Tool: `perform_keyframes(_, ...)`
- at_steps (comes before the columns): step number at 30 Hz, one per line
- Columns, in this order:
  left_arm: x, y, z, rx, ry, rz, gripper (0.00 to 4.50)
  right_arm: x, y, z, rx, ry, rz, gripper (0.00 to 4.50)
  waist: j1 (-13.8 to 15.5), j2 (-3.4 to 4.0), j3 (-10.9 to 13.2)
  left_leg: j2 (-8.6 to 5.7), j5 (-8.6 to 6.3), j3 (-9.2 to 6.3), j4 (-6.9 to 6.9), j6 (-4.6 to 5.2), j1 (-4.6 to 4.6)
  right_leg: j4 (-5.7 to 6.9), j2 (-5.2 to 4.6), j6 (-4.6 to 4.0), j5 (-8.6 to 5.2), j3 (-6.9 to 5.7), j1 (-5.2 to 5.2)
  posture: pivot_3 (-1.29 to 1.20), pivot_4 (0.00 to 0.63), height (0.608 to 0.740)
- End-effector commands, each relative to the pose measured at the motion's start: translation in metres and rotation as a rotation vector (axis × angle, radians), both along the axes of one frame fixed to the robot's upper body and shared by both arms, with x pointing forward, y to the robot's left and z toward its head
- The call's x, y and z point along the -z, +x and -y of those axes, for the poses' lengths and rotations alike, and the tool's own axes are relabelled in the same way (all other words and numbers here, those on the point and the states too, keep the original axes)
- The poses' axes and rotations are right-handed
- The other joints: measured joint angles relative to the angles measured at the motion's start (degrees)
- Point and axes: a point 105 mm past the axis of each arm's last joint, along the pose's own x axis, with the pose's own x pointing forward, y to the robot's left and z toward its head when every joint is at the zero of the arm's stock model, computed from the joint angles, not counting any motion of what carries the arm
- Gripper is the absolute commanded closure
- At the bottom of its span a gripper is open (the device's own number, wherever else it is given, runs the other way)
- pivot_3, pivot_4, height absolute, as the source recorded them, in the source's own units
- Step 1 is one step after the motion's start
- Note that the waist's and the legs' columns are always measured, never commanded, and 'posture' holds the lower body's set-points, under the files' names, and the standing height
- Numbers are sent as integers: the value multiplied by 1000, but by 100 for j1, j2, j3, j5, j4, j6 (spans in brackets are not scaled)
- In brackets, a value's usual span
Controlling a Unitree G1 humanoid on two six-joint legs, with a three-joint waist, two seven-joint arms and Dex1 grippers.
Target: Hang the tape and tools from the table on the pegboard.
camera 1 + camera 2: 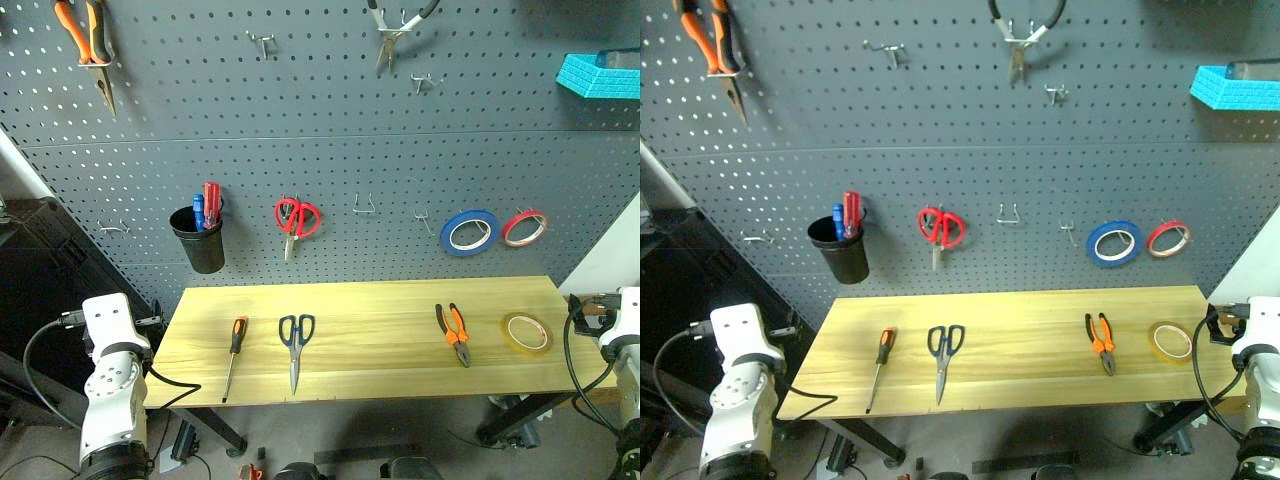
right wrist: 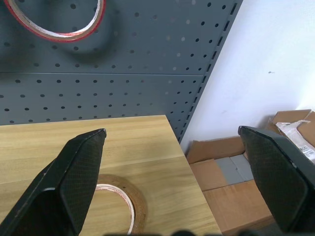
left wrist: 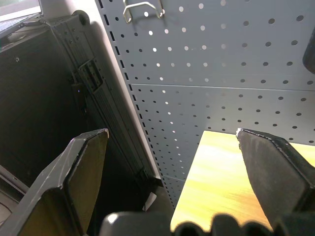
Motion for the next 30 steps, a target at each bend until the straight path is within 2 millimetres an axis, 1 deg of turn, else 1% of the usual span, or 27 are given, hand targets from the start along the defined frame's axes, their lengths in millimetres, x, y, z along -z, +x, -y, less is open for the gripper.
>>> perform_keyframes(1, -21, 4, 2, 13, 50, 63, 25, -23, 9, 3, -19, -51, 54, 0, -2, 0, 0, 0, 0, 0, 0, 0, 0, 0, 0, 0, 0, 0, 0, -113, 0, 740)
perform_keyframes(5, -22, 4, 2, 6, 61, 67, 25, -23, 9, 1, -28, -53, 52, 0, 4, -1, 0, 0, 0, 0, 0, 0, 0, 0, 0, 0, 0, 0, 0, -113, 0, 740)
perform_keyframes(12, -21, -3, -9, -48, 69, 59, 25, -22, 11, -3, -51, -56, 45, 0, 3, -1, -1, 0, 0, 0, 0, 0, 0, 0, 0, 0, 0, 0, 0, -107, 0, 740)
perform_keyframes(18, -21, -3, -9, -49, 69, 57, 25, -23, 14, -7, -74, -65, 44, 0, 1, -2, -1, 0, 0, 0, 0, 0, 0, 0, 0, 0, 0, 0, 0, -106, 0, 740)
perform_keyframes(20, -21, -2, -9, -45, 69, 57, 25, -23, 15, -7, -75, -69, 40, 0, -15, -2, -1, -4, 0, -14, 0, 0, -4, -2, -5, 0, 0, -16, 11, -106, 0, 740)
perform_keyframes(24, -21, 0, -6, -33, 69, 58, 25, -23, 15, -7, -73, -73, 38, 0, -37, 1, -3, -14, 2, -113, 2, -5, -2, -39, -13, -7, -4, -107, 64, -109, 0, 740)
perform_keyframes(25, -21, 0, -6, -31, 68, 58, 25, -23, 15, -7, -74, -73, 37, 0, -35, 2, -3, -15, 9, -126, 3, -19, -1, -41, -13, -12, -7, -117, 66, -109, 0, 740)
perform_keyframes(30, -21, 0, -5, -29, 67, 56, 25, -22, 15, -9, -77, -68, 38, 0, 6, 4, -5, -6, 8, -121, 1, -39, 1, -35, -3, -23, -12, -108, 58, -110, 0, 740)
